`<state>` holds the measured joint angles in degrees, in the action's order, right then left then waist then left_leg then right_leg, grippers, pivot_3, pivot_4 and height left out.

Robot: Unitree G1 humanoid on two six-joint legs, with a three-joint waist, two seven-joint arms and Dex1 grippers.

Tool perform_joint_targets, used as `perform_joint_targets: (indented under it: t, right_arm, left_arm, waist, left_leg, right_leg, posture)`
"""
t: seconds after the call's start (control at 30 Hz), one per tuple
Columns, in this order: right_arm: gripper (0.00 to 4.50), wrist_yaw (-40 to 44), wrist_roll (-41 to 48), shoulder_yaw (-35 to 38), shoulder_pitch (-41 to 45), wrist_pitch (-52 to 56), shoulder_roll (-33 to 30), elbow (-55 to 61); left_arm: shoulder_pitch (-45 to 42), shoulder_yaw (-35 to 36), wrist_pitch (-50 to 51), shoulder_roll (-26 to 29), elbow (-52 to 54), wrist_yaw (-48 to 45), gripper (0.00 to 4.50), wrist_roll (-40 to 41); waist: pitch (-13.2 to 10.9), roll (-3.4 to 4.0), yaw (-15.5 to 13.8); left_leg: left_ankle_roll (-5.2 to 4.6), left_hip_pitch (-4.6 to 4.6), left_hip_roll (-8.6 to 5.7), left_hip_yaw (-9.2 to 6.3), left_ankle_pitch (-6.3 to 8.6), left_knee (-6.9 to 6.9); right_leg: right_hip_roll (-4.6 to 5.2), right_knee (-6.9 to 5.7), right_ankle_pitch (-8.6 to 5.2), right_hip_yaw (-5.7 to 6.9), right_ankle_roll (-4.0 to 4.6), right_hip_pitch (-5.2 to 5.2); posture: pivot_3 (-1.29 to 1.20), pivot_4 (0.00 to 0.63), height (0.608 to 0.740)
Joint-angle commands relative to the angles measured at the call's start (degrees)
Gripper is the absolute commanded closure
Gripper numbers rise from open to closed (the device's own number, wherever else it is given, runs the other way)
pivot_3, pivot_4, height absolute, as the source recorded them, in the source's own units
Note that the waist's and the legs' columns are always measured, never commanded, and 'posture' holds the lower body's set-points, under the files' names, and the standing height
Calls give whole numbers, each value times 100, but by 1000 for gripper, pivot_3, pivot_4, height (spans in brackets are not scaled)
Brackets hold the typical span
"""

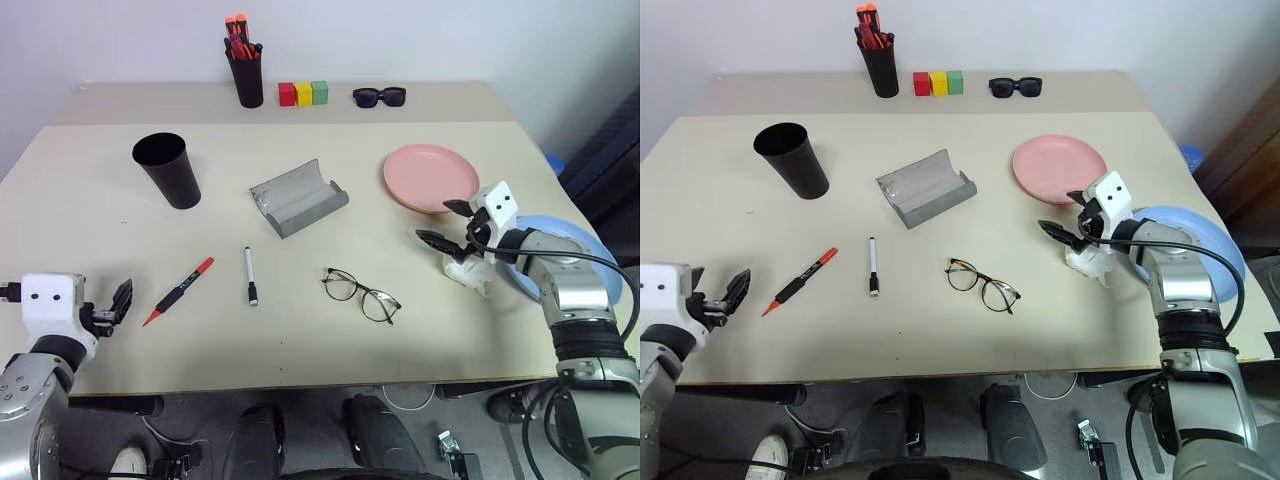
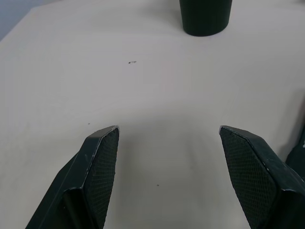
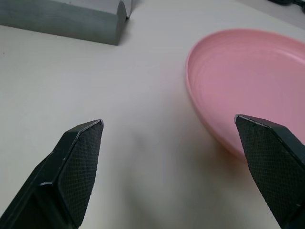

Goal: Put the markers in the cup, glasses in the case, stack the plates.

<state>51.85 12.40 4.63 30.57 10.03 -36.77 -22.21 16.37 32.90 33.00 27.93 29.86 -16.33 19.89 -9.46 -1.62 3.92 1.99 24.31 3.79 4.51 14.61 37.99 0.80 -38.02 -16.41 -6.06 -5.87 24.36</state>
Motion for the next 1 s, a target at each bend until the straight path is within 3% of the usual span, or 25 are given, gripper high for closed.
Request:
perform_joint_targets:
  t: [0.03, 0.53, 0.7, 0.73, 0.8, 1.0]
  right_arm:
    - [0, 4, -1, -9, 138, -152, 63, 3]
    - [0, -73, -18, -319, 161, -19, 421, 670]
    - [0, -145, 111, -574, 158, 245, 809, 1304]
    - [0, -202, 125, -700, 134, 346, 981, 1492]
    - [0, -297, 95, -894, 52, 478, 1226, 1771]
    - [0, -445, -73, -1671, -427, 812, 1588, 2869]
  left_arm:
    - [28, 173, -41, 2, 188, 48, 1080, -12]
    - [-609, -241, 481, -43, 331, 316, 1080, 23]
    - [-1158, -547, 1406, 40, 497, 528, 1080, 179]
    - [-1374, -635, 1692, 102, 493, 570, 525, 228]
    - [-1628, -722, 2072, 180, 468, 583, 54, 301]
    - [-2665, -704, 4344, 456, 549, 543, 54, 914]
  waist:
    - [0, 0, 0]
    - [1, 0, 2]
    - [1, 1, -14]
    - [1, 0, -20]
    - [3, -3, -12]
    - [3, -3, -25]
  left_leg:
    - [0, 0, 0, 0, 0, 0]
    - [0, 0, 0, -1, 0, 2]
    - [0, 0, 1, -4, 0, 2]
    - [0, 0, -1, -5, 0, 2]
    - [1, 2, 0, -11, -1, 5]
    - [2, 7, 0, -16, -1, 5]
  right_leg:
    - [0, 0, 0, 0, 0, 0]
    - [-2, -4, 6, 0, -11, -1]
    - [-4, -8, 7, 1, -13, -1]
    - [-3, -9, 7, 1, -13, -1]
    - [-7, -11, 7, 4, -13, -1]
    - [-6, -14, 7, 7, -14, 1]
  posture:
    - [0, 150, 725]
    - [0, 150, 725]
    - [0, 150, 725]
    - [0, 150, 725]
    - [0, 150, 725]
    - [0, 150, 725]
